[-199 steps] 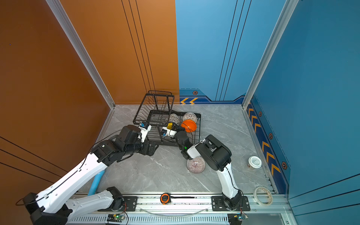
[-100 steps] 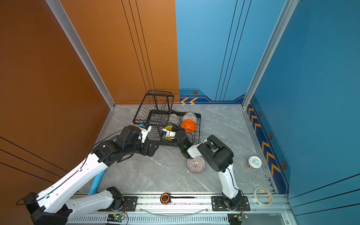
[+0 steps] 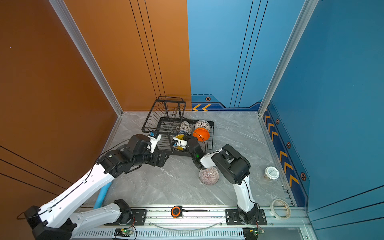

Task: Load bowls into a dish rack
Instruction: Pick up the bowl from the dish rack.

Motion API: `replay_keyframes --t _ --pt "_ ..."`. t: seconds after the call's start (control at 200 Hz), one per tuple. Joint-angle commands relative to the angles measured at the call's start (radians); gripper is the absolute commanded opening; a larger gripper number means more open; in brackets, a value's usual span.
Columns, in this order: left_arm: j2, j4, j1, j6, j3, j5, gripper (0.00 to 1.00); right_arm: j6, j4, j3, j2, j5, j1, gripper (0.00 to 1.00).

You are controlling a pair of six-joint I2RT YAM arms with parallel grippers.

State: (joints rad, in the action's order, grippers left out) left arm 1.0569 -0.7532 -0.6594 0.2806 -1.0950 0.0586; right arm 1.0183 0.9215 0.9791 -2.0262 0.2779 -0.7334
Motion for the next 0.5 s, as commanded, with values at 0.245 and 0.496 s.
replay_keyframes --t 0.245,0.496 --pt "-0.004 -0.009 0.012 0.006 0.001 0.001 0.98 -0.16 -0.317 -0.001 0.082 -0.116 0.004 0.0" --pt "-0.005 -0.008 0.011 0.006 0.002 0.001 0.98 -0.181 -0.321 -0.009 0.098 -0.088 0.01 0.0"
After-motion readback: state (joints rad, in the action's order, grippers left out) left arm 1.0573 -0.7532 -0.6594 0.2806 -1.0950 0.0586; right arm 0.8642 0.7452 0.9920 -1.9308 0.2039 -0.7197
